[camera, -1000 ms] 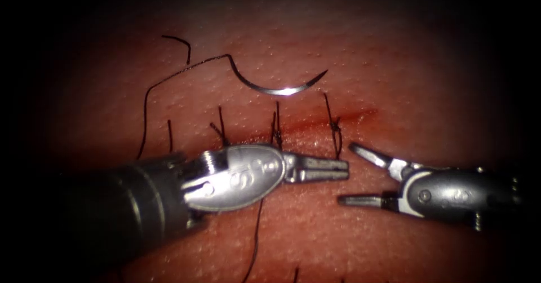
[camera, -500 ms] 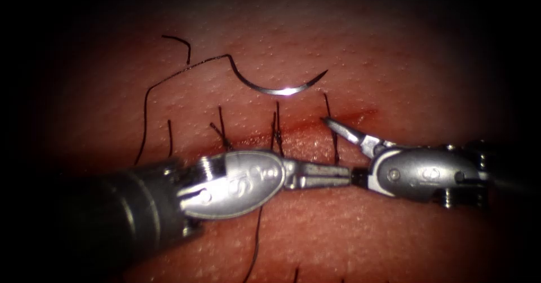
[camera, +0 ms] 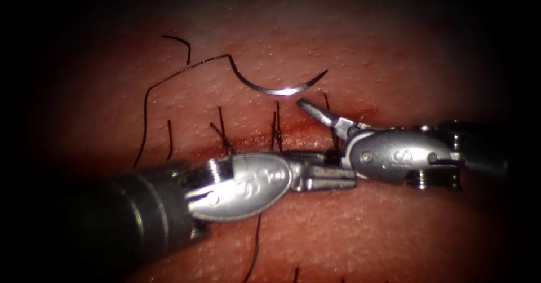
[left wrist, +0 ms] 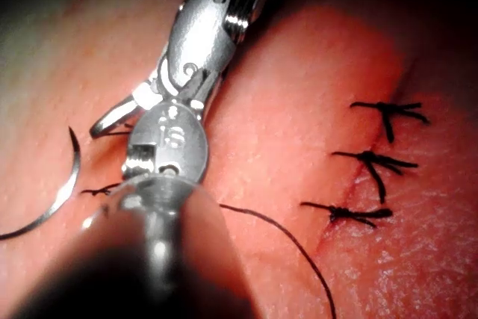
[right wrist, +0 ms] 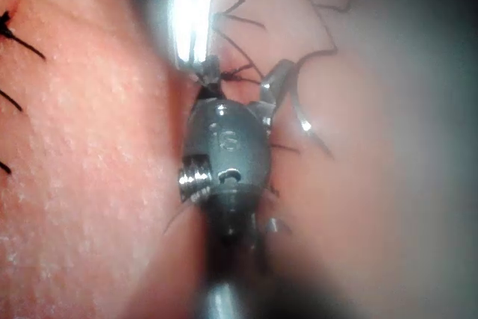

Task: Wound Closure
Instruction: Snip tail using blades embedded in right end-effector

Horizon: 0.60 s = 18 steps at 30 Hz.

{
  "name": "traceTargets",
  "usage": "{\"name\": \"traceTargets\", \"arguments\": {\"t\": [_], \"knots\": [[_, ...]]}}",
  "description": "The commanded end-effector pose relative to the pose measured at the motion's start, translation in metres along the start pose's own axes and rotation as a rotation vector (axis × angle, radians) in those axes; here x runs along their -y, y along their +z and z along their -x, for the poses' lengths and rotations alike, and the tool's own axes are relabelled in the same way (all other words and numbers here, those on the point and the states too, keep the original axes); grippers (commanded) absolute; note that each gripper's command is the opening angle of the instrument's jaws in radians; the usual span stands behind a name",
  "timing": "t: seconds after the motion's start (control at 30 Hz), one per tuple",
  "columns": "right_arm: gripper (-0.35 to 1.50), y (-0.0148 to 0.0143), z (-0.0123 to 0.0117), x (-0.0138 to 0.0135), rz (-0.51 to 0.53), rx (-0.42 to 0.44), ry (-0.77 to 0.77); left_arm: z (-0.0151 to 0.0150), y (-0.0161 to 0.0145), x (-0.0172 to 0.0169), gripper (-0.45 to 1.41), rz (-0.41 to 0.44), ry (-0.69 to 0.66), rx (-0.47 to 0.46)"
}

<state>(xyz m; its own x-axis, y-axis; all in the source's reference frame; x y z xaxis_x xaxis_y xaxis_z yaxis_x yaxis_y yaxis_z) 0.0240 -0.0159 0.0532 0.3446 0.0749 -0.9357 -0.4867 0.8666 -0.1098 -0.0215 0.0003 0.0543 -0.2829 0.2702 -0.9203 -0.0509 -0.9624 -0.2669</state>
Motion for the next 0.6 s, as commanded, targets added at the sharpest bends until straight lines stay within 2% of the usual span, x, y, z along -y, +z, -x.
{"name": "traceTargets", "arguments": {"t": [0.03,0.23,0.3,0.37,0.4,0.47,0.6], "knots": [[0.91,0.0011,0.0004,-0.0001,0.002,-0.003,-0.002,0.0002,0.0006,0.0004,-0.45,0.0,0.002,-0.001],[0.83,0.0013,0.001,-0.0001,0.001,-0.002,-0.006,0.0003,0.0006,0.0003,-0.45,0.0,0.003,-0.001],[0.62,0.0013,0.0011,0.0,-0.002,-0.002,-0.008,0.0003,0.0007,0.0002,-0.45,0.0,0.004,0.0],[-0.08,0.0011,0.0011,0.0002,-0.003,-0.003,-0.015,0.0003,0.0007,0.0002,-0.45,-0.001,0.004,0.0],[-0.35,0.0011,0.0011,0.0003,-0.005,-0.007,0.008,0.0003,0.0007,0.0002,-0.45,-0.001,0.004,0.0],[-0.35,0.001,0.0009,0.0004,0.029,0.013,0.044,0.0003,0.0007,0.0002,-0.45,-0.001,0.004,0.0],[-0.35,0.0009,0.0008,0.0005,0.021,0.021,0.045,0.0003,0.0005,0.0001,-0.45,0.001,0.005,-0.001]]}}
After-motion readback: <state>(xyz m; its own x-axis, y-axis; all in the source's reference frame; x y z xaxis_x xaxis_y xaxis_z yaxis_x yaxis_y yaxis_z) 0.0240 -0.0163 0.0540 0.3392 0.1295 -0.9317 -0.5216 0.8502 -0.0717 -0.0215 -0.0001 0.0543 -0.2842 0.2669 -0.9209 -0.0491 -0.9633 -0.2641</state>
